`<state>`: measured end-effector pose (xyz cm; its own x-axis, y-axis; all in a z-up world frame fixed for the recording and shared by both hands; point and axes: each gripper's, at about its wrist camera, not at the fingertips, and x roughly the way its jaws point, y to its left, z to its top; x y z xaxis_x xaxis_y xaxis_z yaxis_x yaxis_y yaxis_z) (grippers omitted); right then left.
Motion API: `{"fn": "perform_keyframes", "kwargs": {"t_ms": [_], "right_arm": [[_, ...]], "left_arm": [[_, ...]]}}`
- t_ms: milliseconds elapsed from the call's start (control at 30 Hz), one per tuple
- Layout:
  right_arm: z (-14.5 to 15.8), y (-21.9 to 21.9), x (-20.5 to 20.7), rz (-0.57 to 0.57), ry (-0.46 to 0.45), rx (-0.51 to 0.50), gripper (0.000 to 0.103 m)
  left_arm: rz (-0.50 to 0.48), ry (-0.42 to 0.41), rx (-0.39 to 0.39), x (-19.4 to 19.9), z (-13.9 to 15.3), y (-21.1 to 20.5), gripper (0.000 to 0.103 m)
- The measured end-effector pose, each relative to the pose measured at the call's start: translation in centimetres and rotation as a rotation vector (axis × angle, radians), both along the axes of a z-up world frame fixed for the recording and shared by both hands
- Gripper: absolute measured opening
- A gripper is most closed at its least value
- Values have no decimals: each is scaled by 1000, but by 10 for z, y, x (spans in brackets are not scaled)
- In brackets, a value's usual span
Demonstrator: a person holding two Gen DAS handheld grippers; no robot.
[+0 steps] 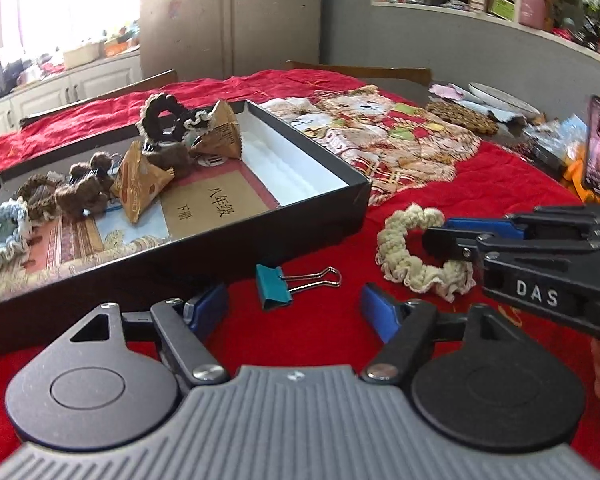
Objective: Organize objects
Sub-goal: 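Grasp the blue binder clip with the left tool while the right tool grasps the cream crocheted scrunchie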
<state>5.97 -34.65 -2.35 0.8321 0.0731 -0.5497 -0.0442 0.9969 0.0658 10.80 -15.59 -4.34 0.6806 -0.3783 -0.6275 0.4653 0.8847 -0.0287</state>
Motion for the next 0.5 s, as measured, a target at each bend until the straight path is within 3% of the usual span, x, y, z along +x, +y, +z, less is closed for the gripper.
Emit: {"fn": "perform_keyframes", "kwargs": {"t_ms": [167, 500], "right_arm": [[1, -1, -3, 1, -16, 9, 17], [2, -1, -5, 11, -29, 18, 17]], "left_arm": [[76, -10, 2, -1, -2, -9, 80], [175, -31, 16, -4, -3, -19, 67]]}}
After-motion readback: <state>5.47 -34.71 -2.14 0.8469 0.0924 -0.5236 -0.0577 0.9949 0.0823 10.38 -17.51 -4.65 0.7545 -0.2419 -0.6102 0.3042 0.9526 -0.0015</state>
